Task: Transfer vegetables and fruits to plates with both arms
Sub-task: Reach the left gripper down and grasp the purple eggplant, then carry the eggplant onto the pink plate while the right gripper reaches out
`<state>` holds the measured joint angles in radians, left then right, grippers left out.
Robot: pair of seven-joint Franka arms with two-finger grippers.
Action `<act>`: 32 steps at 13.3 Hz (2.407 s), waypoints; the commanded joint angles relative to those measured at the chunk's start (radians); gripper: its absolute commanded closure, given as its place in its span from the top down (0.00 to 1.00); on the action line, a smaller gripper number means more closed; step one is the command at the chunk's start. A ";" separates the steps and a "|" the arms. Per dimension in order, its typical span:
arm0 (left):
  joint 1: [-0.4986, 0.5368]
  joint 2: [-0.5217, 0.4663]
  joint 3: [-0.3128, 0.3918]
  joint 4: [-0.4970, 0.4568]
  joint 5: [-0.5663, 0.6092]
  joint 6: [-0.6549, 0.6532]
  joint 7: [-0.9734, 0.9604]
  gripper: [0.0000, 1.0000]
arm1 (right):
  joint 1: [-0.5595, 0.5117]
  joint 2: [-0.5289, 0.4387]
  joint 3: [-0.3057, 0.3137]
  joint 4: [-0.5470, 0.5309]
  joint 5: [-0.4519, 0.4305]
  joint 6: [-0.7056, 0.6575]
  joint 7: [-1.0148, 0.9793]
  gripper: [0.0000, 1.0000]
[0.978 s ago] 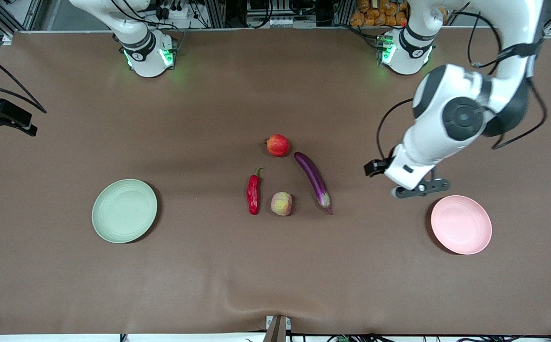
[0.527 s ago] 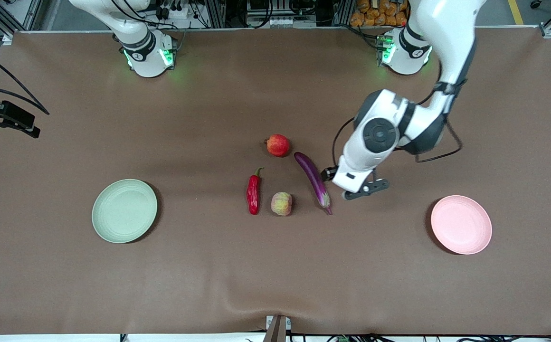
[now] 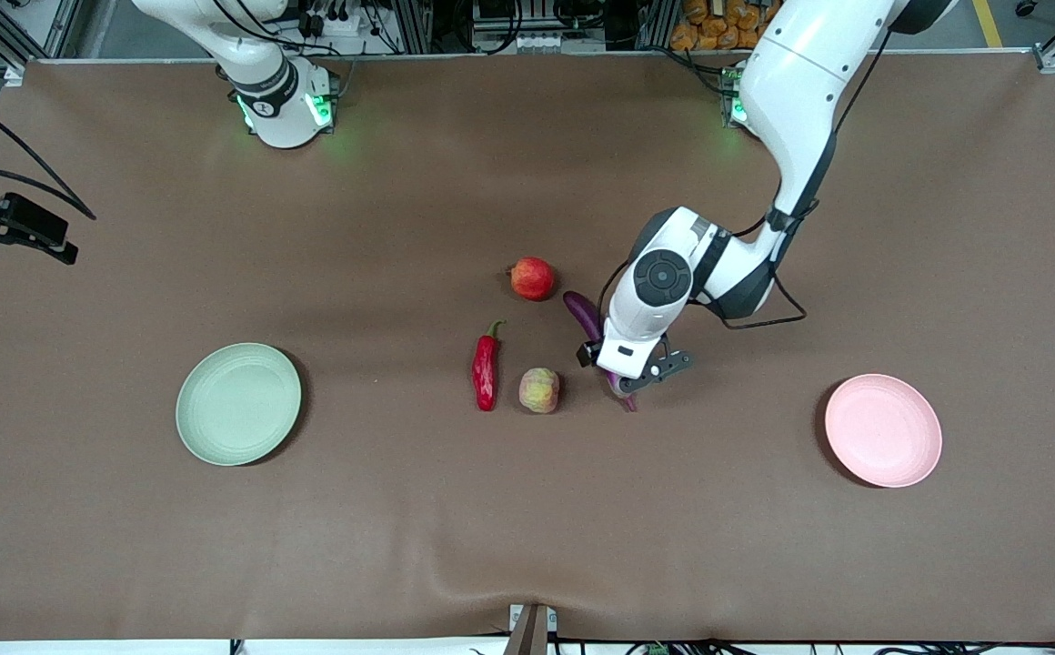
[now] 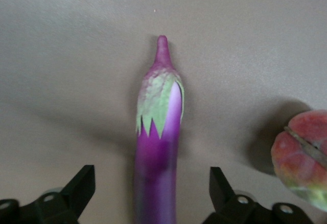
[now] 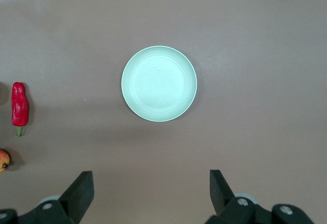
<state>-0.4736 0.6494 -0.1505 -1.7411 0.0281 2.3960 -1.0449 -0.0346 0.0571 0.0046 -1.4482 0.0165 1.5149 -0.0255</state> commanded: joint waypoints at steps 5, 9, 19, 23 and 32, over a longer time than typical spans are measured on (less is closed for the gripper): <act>-0.013 0.055 0.009 0.021 0.026 0.049 -0.064 0.00 | 0.005 0.003 -0.003 0.011 0.002 -0.002 0.016 1.00; 0.100 0.012 0.002 0.011 0.029 0.039 0.034 0.00 | 0.007 0.003 -0.003 0.011 0.002 -0.004 0.016 1.00; 0.490 -0.123 0.003 0.017 0.029 -0.190 0.550 0.00 | 0.007 0.009 -0.003 0.011 0.003 -0.001 0.016 1.00; 0.636 -0.093 0.003 0.034 0.038 -0.173 0.732 0.00 | 0.025 0.065 -0.002 0.019 0.017 0.002 0.010 1.00; 0.764 0.038 0.012 0.155 0.013 -0.143 1.076 0.00 | 0.241 0.243 -0.002 0.006 0.144 0.060 0.353 1.00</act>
<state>0.2915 0.6560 -0.1276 -1.6416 0.0513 2.2569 0.0214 0.1593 0.2564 0.0086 -1.4538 0.0756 1.5796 0.1746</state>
